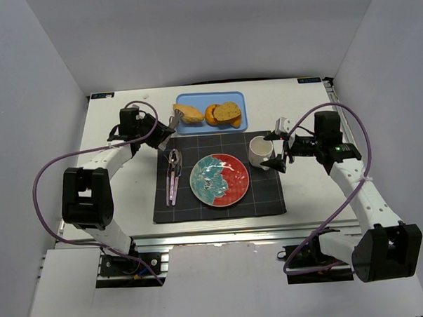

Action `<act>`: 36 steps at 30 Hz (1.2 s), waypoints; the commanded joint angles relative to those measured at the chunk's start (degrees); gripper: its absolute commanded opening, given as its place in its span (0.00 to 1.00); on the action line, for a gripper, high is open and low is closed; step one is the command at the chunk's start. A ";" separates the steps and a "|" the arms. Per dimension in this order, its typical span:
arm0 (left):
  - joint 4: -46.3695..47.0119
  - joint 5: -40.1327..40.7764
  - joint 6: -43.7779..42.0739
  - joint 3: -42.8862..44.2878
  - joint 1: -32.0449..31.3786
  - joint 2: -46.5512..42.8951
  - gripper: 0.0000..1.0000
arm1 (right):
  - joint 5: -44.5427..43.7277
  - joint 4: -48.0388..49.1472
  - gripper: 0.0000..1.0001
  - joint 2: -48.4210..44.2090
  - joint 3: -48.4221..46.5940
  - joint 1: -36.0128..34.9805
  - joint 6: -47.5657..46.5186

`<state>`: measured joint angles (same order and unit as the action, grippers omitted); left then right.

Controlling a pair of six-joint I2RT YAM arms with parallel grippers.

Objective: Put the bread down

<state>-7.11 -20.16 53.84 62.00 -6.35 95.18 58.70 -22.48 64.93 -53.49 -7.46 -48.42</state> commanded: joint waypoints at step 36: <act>4.31 -4.45 -0.75 1.02 -1.30 -4.38 0.06 | 2.21 1.21 0.89 -1.91 1.02 0.87 0.00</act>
<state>-1.13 -23.57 56.73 61.43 -7.64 96.97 59.35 -22.26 64.29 -53.08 -6.76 -48.42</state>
